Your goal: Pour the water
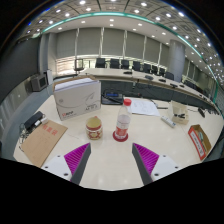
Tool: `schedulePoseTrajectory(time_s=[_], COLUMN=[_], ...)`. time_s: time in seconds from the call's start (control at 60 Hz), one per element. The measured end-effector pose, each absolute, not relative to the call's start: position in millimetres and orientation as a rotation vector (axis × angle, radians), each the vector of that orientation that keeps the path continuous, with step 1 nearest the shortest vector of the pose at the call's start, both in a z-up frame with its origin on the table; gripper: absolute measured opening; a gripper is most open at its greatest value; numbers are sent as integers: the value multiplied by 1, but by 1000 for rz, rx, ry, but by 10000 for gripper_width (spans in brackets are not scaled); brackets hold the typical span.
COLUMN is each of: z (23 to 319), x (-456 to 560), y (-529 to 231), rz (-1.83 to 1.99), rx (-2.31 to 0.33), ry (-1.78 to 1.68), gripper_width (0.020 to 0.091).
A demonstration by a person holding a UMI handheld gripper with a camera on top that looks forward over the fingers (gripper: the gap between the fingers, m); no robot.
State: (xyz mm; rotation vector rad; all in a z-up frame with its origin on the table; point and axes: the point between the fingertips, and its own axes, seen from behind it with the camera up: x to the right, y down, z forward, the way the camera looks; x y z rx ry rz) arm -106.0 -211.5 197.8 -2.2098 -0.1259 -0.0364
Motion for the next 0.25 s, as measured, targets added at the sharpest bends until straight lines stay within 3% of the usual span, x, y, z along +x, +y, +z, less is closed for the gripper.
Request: schedulePoseTrajectory(time_s=[0.25], z=[202], x=[-123], y=[-230], rz=[-43], rx=[-2201], ry=[-151], gripper_width=[857])
